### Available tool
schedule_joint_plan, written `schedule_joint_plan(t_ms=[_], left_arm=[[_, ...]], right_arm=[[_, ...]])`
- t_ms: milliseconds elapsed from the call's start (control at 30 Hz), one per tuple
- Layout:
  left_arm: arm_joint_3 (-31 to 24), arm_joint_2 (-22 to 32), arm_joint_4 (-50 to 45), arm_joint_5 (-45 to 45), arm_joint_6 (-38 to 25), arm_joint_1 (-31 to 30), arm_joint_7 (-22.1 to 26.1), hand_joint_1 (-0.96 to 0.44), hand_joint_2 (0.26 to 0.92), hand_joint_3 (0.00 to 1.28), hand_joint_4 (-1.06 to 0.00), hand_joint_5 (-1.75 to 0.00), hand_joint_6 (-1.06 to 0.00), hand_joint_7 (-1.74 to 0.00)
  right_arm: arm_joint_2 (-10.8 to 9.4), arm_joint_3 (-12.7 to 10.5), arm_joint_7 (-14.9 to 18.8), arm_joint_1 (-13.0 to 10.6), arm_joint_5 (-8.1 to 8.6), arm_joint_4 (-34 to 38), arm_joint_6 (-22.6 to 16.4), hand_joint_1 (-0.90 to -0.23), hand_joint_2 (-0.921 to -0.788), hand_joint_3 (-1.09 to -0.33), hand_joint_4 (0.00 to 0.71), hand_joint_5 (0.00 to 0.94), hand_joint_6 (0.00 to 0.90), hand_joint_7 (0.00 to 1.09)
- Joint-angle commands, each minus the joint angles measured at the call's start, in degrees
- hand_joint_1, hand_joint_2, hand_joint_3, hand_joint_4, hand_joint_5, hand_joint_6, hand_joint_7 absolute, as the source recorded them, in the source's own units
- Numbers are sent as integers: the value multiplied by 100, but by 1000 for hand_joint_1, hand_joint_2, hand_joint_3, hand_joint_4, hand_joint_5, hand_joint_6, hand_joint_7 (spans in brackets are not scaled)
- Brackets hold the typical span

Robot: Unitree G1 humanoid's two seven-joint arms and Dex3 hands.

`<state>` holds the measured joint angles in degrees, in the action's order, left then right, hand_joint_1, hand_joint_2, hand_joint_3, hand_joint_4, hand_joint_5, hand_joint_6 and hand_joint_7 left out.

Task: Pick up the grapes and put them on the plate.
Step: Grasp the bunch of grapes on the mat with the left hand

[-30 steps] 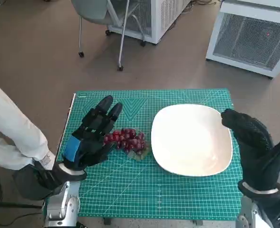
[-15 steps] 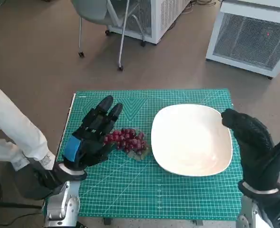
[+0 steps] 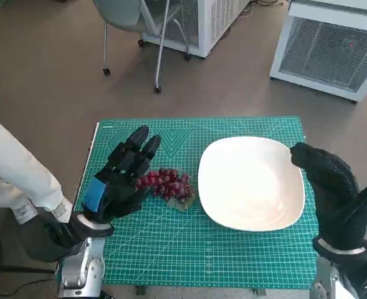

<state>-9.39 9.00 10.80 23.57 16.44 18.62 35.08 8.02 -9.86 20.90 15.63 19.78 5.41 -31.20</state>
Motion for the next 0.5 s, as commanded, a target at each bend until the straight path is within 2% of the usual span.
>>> schedule_joint_plan(t_ms=[33,333,500], left_arm=[[7,31,-81,71,-62,-7,26,-444,921,339,-182,-2,-189,-159],[-1,29,-58,64,-46,1,43,-446,921,339,-183,-2,-187,-163],[-3,32,-65,62,-42,-7,52,-446,921,338,-183,-2,-186,-165]], right_arm=[[-3,3,-60,-89,-91,6,90,-502,-921,-540,489,3,179,594],[1,-23,-59,-79,-150,61,9,-501,-921,-539,490,3,184,586],[-2,-25,-25,-75,-108,69,15,-503,-921,-537,489,2,187,582]])
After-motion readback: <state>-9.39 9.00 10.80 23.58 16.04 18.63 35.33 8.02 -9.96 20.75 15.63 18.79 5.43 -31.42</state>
